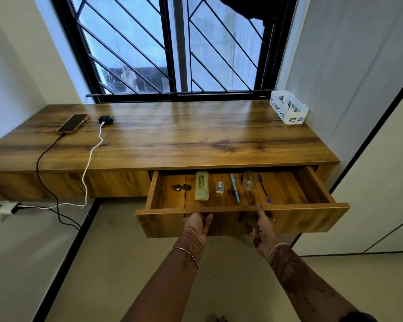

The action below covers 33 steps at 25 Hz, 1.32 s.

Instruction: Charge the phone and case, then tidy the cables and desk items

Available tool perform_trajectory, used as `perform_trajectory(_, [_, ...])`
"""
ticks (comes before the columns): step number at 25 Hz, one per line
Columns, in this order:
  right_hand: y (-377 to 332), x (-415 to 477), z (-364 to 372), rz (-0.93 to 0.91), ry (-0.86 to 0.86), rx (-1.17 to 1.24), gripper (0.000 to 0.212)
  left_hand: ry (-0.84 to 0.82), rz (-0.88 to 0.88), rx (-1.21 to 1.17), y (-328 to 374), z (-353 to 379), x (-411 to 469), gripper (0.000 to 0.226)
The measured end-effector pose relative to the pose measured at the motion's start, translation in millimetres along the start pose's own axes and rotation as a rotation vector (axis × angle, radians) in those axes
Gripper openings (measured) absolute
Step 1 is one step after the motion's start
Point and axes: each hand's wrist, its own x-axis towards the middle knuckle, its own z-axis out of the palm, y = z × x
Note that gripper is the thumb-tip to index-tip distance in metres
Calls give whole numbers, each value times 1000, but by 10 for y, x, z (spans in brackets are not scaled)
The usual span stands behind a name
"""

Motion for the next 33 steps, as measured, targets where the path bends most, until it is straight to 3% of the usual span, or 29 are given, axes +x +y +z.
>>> perform_trajectory(6, [-280,642,425,49,12,-4,49,8,15,50,404,421,490,34])
perform_trajectory(11, [-521,1109,773,61,15,-12,11,25,45,131,750,732,904,34])
perform_trajectory(19, [-528,1487,1059,60,94,-132,9,100,74,129,919,790,1433,25])
perform_trajectory(23, [-479,1444,1142,-1,191,-166,23,27,85,254,989,699,1533,20])
perform_trajectory(29, [-283,1142,1496,-84,236,-346,45,-87,190,737,1223,517,1513,18])
perform_trajectory(33, [-171,855,1973,-267,418,-467,60,-198,408,1113,1685,340,1294,29])
